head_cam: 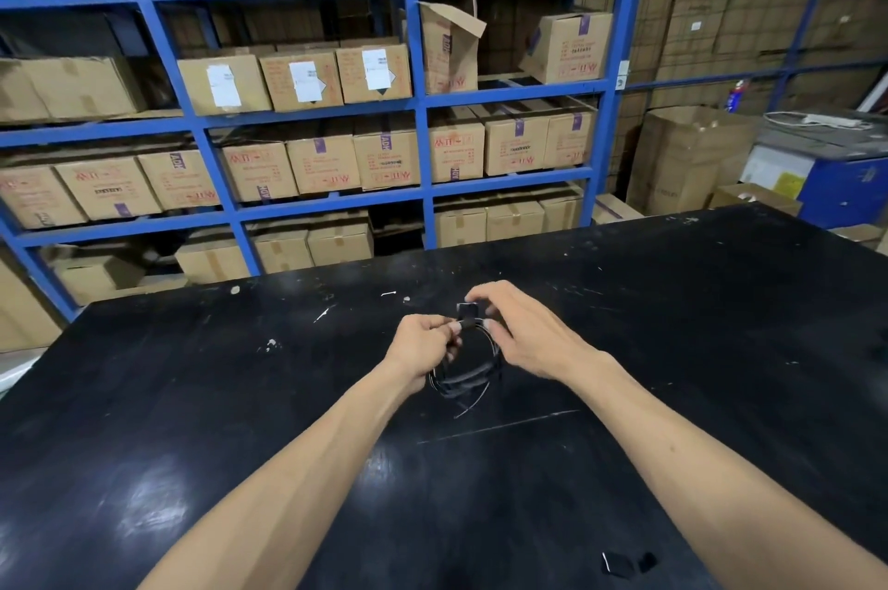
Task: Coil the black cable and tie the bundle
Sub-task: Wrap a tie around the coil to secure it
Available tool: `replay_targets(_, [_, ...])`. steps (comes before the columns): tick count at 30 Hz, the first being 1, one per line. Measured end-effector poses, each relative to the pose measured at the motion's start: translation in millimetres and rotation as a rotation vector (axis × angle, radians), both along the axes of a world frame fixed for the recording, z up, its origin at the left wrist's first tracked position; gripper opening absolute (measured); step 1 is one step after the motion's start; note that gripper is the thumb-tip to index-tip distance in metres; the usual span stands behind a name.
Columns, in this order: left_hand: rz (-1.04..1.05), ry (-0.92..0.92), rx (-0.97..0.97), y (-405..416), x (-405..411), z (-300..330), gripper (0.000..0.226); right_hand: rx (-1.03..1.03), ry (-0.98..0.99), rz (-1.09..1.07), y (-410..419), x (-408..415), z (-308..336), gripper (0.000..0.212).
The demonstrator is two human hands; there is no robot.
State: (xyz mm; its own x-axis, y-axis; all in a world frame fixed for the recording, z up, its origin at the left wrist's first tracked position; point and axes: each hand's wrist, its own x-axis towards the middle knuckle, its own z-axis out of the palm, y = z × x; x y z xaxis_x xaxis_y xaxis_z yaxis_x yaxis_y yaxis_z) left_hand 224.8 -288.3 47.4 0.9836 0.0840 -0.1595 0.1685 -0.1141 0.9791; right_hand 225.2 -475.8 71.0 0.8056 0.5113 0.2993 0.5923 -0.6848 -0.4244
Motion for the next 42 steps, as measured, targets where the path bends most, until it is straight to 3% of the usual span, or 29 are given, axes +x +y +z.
replay_targets(3, [0.152,0.179,-0.198,14,7,11,0.030,-0.154,-0.028,0.167,-9,-8,0,0.076])
replay_targets(5, [0.152,0.327,-0.313,25,9,17,0.030,-0.243,-0.092,0.227,-9,-12,-2,0.084])
replay_targets(11, [0.000,0.562,-0.493,39,8,24,0.031,-0.173,-0.392,0.264,5,-16,-4,0.051])
replay_targets(13, [-0.015,0.548,-0.459,39,6,26,0.027,-0.110,-0.386,0.215,7,-13,-3,0.045])
replay_targets(15, [-0.010,0.520,-0.443,38,5,27,0.025,-0.026,-0.251,0.111,9,-7,-3,0.040])
replay_targets(19, [0.002,0.279,-0.092,39,10,25,0.033,0.258,0.124,-0.149,8,9,1,0.026])
replay_targets(22, [-0.080,0.052,-0.161,42,13,23,0.035,0.333,0.323,-0.259,4,17,2,0.024])
replay_targets(25, [-0.213,0.010,-0.200,41,11,23,0.029,0.370,0.477,-0.287,2,19,-1,0.025])
replay_targets(27, [-0.181,-0.012,-0.100,36,10,19,0.014,0.470,0.565,-0.285,3,17,-3,0.023])
replay_targets(29, [-0.121,0.008,-0.067,31,9,16,0.009,0.573,0.637,-0.301,5,13,-5,0.034])
replay_targets(34, [0.042,0.126,-0.100,20,13,6,0.026,0.529,0.663,-0.299,11,7,-4,0.041])
replay_targets(37, [0.037,0.120,-0.103,15,12,7,0.030,0.330,0.435,-0.287,12,4,-12,0.046])
replay_targets(42, [-0.062,0.064,-0.152,17,13,13,0.038,0.198,0.273,-0.272,15,2,-24,0.051])
